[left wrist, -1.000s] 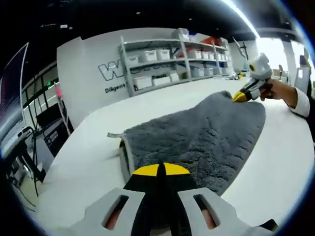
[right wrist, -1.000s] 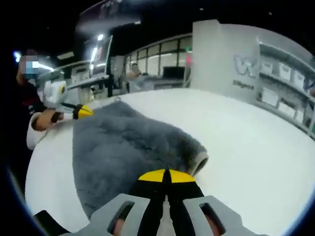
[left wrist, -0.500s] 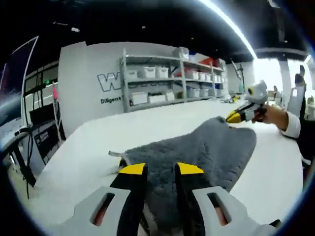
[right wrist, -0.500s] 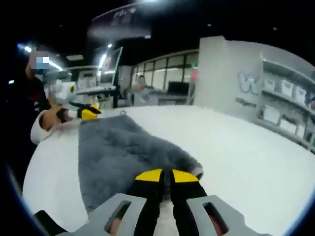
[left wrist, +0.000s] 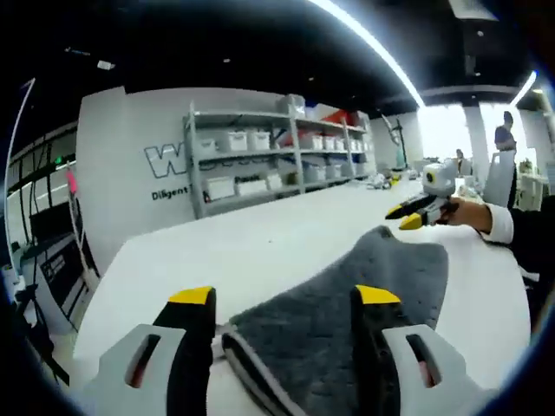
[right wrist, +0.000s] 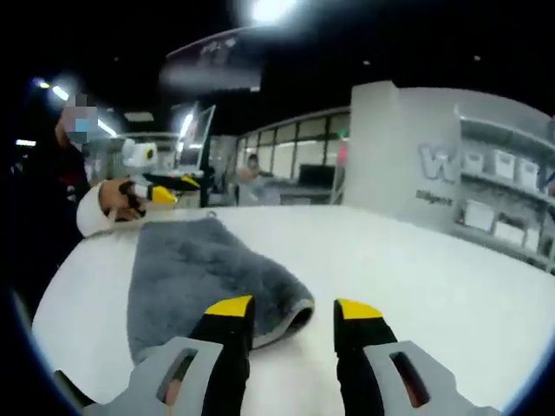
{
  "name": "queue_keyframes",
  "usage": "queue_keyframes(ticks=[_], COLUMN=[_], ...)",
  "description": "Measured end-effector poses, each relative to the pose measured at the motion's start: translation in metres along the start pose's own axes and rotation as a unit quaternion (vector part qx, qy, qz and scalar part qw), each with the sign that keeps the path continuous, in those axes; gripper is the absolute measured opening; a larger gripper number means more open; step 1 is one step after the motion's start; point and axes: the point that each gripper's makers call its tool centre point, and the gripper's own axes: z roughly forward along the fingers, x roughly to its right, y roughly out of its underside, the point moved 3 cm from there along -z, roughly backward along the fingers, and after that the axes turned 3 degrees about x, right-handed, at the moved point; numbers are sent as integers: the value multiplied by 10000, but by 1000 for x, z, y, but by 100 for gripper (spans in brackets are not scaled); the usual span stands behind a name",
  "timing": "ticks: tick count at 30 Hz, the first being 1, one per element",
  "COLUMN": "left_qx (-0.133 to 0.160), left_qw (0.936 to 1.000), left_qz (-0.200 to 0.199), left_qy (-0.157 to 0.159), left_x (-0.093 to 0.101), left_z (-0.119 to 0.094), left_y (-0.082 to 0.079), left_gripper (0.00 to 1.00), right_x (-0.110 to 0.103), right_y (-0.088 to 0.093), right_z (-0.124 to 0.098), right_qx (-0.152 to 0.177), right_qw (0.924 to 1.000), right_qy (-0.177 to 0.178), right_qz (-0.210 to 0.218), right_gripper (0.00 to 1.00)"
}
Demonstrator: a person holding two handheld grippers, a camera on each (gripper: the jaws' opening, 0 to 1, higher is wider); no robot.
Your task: Open the folded towel by lifting each exposed corner and separating the folded layers until the towel lies flat within the target outline without major curled edges
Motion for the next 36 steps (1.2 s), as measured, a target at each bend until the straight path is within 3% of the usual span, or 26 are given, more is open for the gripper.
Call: queue_keyframes(ticks=[3, 9, 13, 15, 18, 21, 22, 23, 27, 36], left_qx=[-141, -199, -221, -79, -52, 17, -65, -351, -307, -305], left_qw=[9992, 9997, 9995, 9996, 9979, 9970, 9966, 9954, 9962, 9887], left_qz=[372, -153, -228, -262, -608, -757, -825, -880, -776, -1460], left_qy=[-71, 63, 18, 80, 212, 134, 42, -128, -229, 146], left_x=[-8, -19, -27, -27, -27, -31, -33, -28, -27, -6], left_z=[7, 19, 28, 30, 35, 39, 38, 34, 27, 30], left_y=[13, 28, 34, 30, 30, 32, 36, 43, 42, 54], left_gripper=[75, 78, 78, 77, 76, 73, 71, 71, 69, 66], right_x=[-3, -6, -8, -5, -2, 1, 2, 3, 4, 3], right_y=[-6, -4, 2, 3, 8, 14, 15, 16, 14, 14], right_z=[4, 12, 15, 17, 22, 25, 26, 27, 26, 25], right_qx=[210, 210, 169, 174, 105, 41, 18, 9, 35, 109], right_qw=[9997, 9994, 9990, 9991, 9990, 9986, 9985, 9986, 9987, 9938], right_qy=[-103, -250, -374, -351, -344, -351, -344, -315, -277, -349], right_qz=[-71, -137, 172, 186, 260, 387, 418, 432, 433, 1047], right_gripper=[56, 58, 57, 56, 55, 53, 52, 51, 45, 39])
